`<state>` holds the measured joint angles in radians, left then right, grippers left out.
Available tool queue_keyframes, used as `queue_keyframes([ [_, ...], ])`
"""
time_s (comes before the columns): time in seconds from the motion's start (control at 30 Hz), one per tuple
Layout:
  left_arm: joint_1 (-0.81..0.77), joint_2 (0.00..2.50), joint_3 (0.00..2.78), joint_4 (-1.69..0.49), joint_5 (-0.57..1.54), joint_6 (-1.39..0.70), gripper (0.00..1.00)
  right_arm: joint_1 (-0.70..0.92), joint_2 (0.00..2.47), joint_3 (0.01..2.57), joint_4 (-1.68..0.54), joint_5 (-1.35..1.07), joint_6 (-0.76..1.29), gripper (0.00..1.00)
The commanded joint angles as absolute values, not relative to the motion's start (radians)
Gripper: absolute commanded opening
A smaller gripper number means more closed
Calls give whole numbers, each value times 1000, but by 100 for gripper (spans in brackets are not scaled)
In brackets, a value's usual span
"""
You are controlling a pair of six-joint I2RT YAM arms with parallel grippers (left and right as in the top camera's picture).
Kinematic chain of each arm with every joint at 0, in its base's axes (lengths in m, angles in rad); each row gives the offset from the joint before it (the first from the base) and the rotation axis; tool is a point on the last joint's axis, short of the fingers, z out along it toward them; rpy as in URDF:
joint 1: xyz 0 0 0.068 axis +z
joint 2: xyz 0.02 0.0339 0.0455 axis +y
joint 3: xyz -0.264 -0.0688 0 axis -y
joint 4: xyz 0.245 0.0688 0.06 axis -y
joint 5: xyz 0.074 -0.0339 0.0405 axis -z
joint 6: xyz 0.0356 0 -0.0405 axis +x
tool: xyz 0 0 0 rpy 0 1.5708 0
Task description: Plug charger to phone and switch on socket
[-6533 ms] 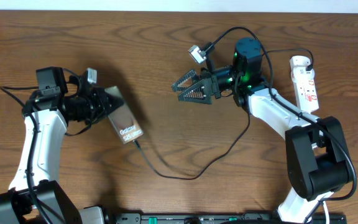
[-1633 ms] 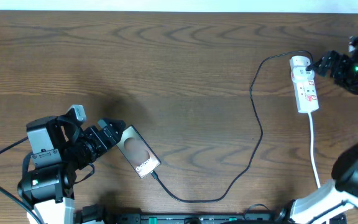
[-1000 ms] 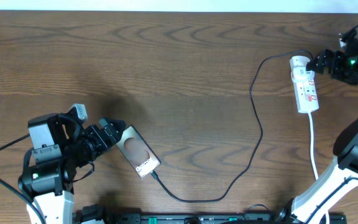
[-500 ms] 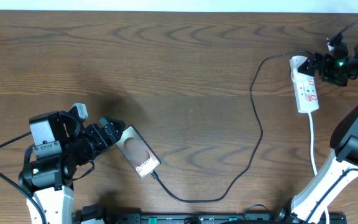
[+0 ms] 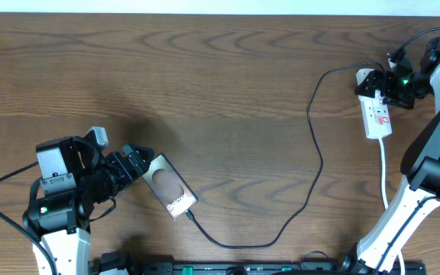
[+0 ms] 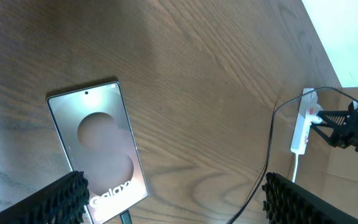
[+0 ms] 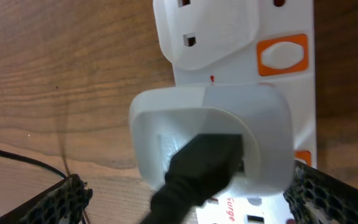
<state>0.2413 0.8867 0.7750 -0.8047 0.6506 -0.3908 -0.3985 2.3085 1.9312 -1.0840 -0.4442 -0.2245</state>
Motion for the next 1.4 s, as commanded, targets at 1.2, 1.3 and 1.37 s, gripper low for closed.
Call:
queue_keyframes([
  [1.2, 243, 887, 791, -808, 642, -371, 88, -363, 2310, 1945, -1092, -479, -210, 99],
  [1.3, 243, 887, 791, -808, 642, -371, 88, -359, 2310, 1932, -1087, -481, -208, 99],
  [1.37, 243, 887, 791, -808, 642, -371, 88, -359, 2310, 1922, -1081, -482, -206, 99],
])
